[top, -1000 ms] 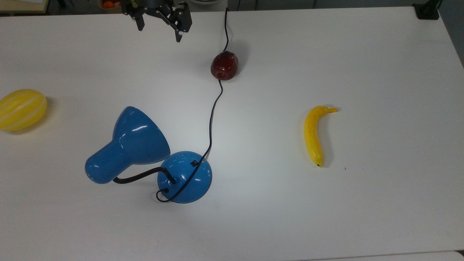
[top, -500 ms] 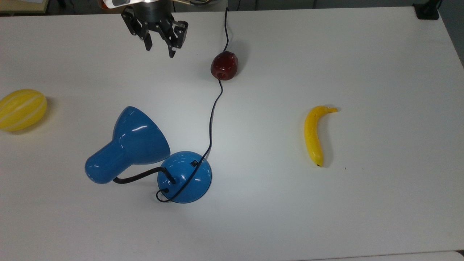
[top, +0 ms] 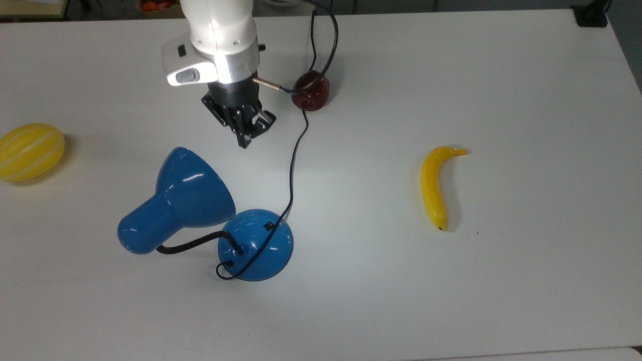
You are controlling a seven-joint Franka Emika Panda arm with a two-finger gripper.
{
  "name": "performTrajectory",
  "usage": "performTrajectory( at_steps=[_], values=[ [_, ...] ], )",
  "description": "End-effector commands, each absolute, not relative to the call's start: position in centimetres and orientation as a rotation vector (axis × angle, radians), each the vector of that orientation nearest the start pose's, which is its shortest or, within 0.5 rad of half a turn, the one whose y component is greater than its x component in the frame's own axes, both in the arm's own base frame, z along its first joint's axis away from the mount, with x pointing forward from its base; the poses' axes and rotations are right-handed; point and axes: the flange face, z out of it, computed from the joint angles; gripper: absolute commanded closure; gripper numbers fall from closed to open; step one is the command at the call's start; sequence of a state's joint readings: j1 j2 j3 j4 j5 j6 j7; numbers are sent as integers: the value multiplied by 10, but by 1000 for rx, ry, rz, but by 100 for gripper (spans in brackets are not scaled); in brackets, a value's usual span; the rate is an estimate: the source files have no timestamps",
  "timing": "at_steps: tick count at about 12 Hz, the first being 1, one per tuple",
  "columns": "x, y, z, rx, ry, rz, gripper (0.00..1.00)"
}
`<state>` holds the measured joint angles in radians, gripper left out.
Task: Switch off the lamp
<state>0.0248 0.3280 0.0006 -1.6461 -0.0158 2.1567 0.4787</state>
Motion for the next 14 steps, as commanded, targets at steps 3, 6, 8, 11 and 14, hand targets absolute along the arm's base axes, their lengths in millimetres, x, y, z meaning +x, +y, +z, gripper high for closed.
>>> performTrajectory(
  at_steps=[3, 6, 8, 11, 14],
  values=[
    [723, 43, 380, -3008, 896, -453, 100],
    [739, 47, 367, -2940, 922, -575, 100],
    [744, 56, 354, -2947, 907, -565, 100],
    [743, 68, 344, -2964, 882, -552, 100],
    [741, 78, 335, -3000, 835, -544, 100]
  ],
)
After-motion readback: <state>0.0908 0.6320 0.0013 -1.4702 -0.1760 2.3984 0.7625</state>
